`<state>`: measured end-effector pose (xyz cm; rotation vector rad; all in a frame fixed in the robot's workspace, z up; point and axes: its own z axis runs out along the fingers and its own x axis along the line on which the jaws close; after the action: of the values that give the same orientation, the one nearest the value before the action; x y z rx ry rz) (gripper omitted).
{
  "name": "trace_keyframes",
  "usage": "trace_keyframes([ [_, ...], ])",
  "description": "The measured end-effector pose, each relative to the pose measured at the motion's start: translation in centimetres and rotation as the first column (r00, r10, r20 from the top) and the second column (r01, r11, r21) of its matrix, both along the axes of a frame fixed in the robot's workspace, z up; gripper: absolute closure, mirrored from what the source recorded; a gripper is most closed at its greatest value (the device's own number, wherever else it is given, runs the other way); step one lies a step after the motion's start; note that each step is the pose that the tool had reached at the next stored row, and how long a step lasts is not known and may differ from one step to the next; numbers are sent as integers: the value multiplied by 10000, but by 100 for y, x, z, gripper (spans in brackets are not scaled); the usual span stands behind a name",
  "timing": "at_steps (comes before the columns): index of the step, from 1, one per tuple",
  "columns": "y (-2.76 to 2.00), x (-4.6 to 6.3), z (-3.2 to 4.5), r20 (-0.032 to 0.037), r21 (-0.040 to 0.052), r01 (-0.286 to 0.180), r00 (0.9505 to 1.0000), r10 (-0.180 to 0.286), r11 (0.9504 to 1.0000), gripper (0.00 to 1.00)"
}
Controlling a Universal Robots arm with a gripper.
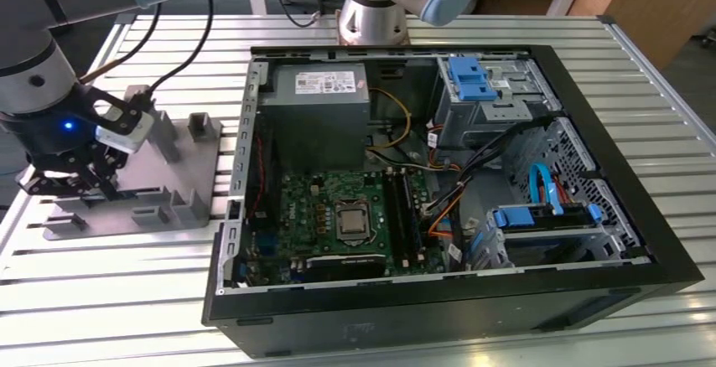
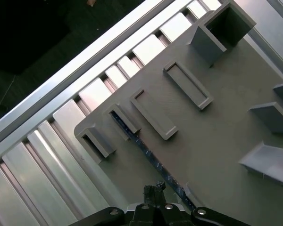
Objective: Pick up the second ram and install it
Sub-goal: 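Pick up the second ram and move it above second insertion slot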
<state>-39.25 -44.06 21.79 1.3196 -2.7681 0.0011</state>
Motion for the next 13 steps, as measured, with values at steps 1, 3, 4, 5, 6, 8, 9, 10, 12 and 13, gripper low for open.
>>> trace_keyframes([
  [1, 0, 0, 0, 0, 1, -50, 10000, 50, 10000, 90],
  [3, 0, 0, 0, 0, 0, -150, 9999, 150, 9999, 90],
  [4, 0, 0, 0, 0, 0, -200, 9998, 200, 9998, 90],
  [5, 0, 0, 0, 1, 0, -254, 9997, 254, 9997, 90],
  [6, 0, 0, 0, 0, 0, -304, 9995, 304, 9995, 90],
  [8, 0, 0, 0, 0, 0, -406, 9992, 406, 9992, 90],
  [9, 0, 0, 0, 0, 0, -459, 9989, 459, 9989, 90],
  [10, 0, 0, 0, 0, 0, -516, 9987, 516, 9987, 90],
  [12, 0, 0, 0, 0, 1, -634, 9980, 634, 9980, 90],
  [13, 0, 0, 0, 0, 0, -693, 9976, 693, 9976, 90],
])
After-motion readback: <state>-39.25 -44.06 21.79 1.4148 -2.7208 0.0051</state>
